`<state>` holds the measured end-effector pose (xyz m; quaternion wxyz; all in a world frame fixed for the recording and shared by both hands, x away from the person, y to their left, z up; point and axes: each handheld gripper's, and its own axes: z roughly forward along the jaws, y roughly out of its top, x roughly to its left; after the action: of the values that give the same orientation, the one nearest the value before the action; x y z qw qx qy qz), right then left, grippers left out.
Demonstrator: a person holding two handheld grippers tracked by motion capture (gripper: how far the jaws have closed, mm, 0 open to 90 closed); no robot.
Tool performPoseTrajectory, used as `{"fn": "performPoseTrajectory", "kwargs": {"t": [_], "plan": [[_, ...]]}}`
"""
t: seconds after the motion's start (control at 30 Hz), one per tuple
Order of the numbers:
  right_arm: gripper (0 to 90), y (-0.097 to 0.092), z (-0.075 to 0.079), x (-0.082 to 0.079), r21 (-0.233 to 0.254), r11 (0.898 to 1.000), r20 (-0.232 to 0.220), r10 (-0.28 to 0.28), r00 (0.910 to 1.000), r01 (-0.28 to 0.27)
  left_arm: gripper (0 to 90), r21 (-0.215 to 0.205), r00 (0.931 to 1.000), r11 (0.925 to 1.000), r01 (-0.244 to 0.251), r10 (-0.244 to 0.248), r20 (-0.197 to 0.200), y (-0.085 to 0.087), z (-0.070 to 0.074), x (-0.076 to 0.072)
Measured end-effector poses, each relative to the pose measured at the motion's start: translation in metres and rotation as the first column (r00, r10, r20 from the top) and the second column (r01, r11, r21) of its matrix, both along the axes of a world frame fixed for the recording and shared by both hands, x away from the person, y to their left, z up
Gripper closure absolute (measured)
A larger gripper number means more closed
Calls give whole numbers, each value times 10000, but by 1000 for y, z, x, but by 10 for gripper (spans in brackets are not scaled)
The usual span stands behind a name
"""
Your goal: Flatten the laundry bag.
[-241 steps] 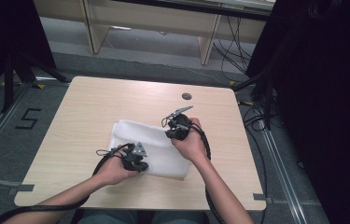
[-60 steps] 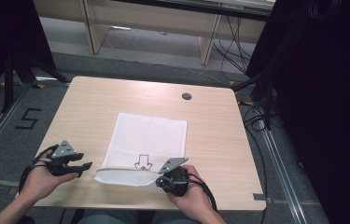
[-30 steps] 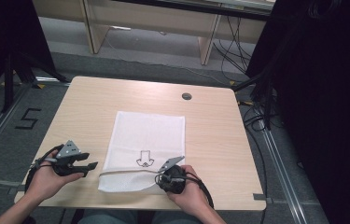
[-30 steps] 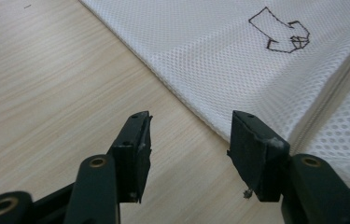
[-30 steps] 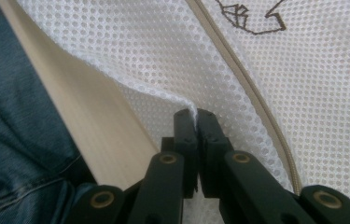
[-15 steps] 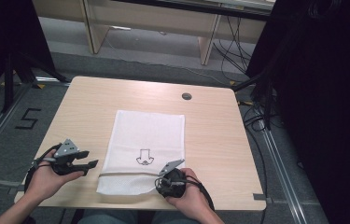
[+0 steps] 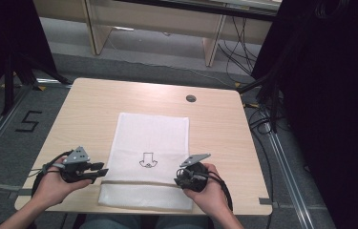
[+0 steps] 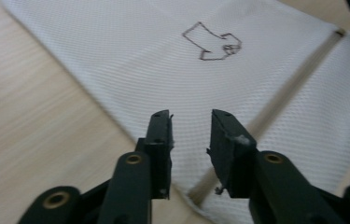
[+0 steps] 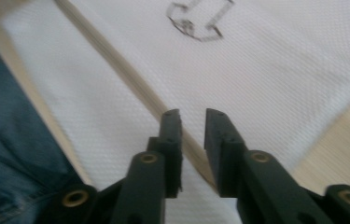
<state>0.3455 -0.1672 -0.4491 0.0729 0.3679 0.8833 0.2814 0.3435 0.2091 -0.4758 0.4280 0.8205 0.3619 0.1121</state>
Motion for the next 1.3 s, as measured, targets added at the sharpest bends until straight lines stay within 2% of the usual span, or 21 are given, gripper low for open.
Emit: {"fn": "performPoseTrajectory", "kwargs": {"t": [0.13, 0.17, 0.4, 0.43, 0.47, 0.53, 0.57, 0.6, 0.63, 0.7, 0.73, 0.77, 0.9, 1.03, 1.1, 1.13, 1.17, 1.2, 1.23, 1.27, 1.3], "plan": [[900, -9, -2, 5, -105, 9990, -421, -427, 9982, 423, 763, -242, 9957, 9965, 796, -806, -448, -14, -1, -5], [900, -10, -2, 6, -176, 9985, -539, -528, 9972, 519, 775, -22, 9938, 9945, 1050, -1050, -368, -15, 0, -5], [900, -15, -13, 11, -639, 9962, -1297, -677, 9892, 598, 817, -169, 9832, 9863, 1640, -1649, -783, -34, -3, -1], [900, -14, -14, 10, -827, 9929, -1589, -979, 9824, 856, 816, -14, 9805, 9837, 1796, -1791, -810, -36, -5, -1], [900, -14, -16, 12, -743, 9953, -1467, -723, 9865, 619, 815, 66, 9782, 9818, 1898, -1885, -867, -38, -6, -1], [900, -14, -18, 12, -916, 9933, -1696, -858, 9818, 710, 812, 144, 9742, 9787, 2050, -2026, -992, -42, -9, -1], [900, -14, -20, 13, -904, 9945, -1637, -681, 9842, 538, 810, 402, 9720, 9746, 2203, -2159, -923, -43, -11, 0], [900, -14, -21, 13, -919, 9943, -1643, -683, 9840, 536, 807, 416, 9724, 9754, 2167, -2118, -980, -44, -12, 0], [900, -14, -21, 13, -1024, 9926, -1832, -826, 9796, 646, 806, 440, 9721, 9749, 2182, -2131, -985, -44, -14, 1], [900, -14, -23, 14, -1038, 9931, -1691, -713, 9830, 541, 805, 735, 9685, 9690, 2360, -2284, -989, -43, -16, 5], [900, -14, -23, 14, -1094, 9922, -1784, -792, 9808, 602, 806, 661, 9695, 9723, 2243, -2157, -1163, -43, -18, 5], [900, -14, -23, 14, -1151, 9908, -1895, -917, 9776, 706, 806, 820, 9684, 9697, 2303, -2200, -1175, -41, -19, 6], [900, -16, -28, 17, -1155, 9926, -1841, -574, 9812, 364, 804, 1049, 9658, 9653, 2389, -2251, -1284, -41, -24, 7], [900, -16, -30, 18, -1124, 9932, -1859, -497, 9813, 290, 806, 1070, 9663, 9674, 2295, -2133, -1441, -42, -26, 5], [900, -15, -30, 17, -1192, 9920, -1935, -644, 9790, 417, 808, 1111, 9652, 9658, 2343, -2173, -1457, -43, -27, 5], [900, -15, -30, 17, -1220, 9915, -1971, -684, 9780, 448, 810, 1933, 9514, 9349, 2976, -2736, -1413, -38, -24, 9], [900, -15, -30, 17, -1254, 9909, -1923, -716, 9787, 479, 812, 1598, 9588, 9507, 2657, -2433, -1467, -40, -26, 6], [900, -14, -30, 17, -1257, 9910, -1923, -695, 9789, 457, 813, 1454, 9641, 9581, 2467, -2274, -1372, -42, -26, 5], [900, -14, -31, 17, -1229, 9916, -1913, -631, 9795, 399, 816, 1541, 9637, 9567, 2471, -2259, -1424, -42, -27, 5], [900, -14, -30, 16, -1277, 9908, -1893, -691, 9795, 452, 818, 1981, 9546, 9379, 2847, -2587, -1475, -39, -25, 7], [900, -14, -31, 17, -1213, 9922, -1812, -497, 9822, 278, 818, 2002, 9547, 9369, 2865, -2617, -1414, -39, -24, 7]]}}
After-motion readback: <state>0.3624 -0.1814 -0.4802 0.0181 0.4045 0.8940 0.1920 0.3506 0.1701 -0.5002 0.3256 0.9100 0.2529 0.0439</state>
